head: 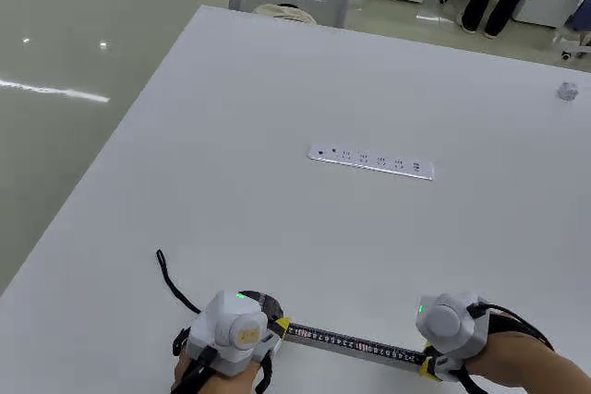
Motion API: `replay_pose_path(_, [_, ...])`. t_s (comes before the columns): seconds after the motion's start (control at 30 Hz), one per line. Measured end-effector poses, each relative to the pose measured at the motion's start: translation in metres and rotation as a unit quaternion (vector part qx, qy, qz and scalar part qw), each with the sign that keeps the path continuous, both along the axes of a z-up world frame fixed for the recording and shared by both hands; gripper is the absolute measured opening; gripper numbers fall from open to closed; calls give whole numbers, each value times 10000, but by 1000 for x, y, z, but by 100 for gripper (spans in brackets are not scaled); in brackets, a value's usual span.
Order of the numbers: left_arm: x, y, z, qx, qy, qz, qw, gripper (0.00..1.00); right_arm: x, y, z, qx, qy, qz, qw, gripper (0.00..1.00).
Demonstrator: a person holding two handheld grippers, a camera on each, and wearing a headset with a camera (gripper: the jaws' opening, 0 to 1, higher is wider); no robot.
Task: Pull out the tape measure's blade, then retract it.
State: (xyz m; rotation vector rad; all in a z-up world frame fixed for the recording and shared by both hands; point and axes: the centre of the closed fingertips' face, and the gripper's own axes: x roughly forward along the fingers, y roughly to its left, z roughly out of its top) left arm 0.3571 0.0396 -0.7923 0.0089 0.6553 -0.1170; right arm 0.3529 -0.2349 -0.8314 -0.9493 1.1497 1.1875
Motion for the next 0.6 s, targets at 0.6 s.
replay_pose_path(0.6, [1, -1, -1, 3, 33, -10, 10000, 59, 1, 17, -1, 77, 33, -38, 10000, 14])
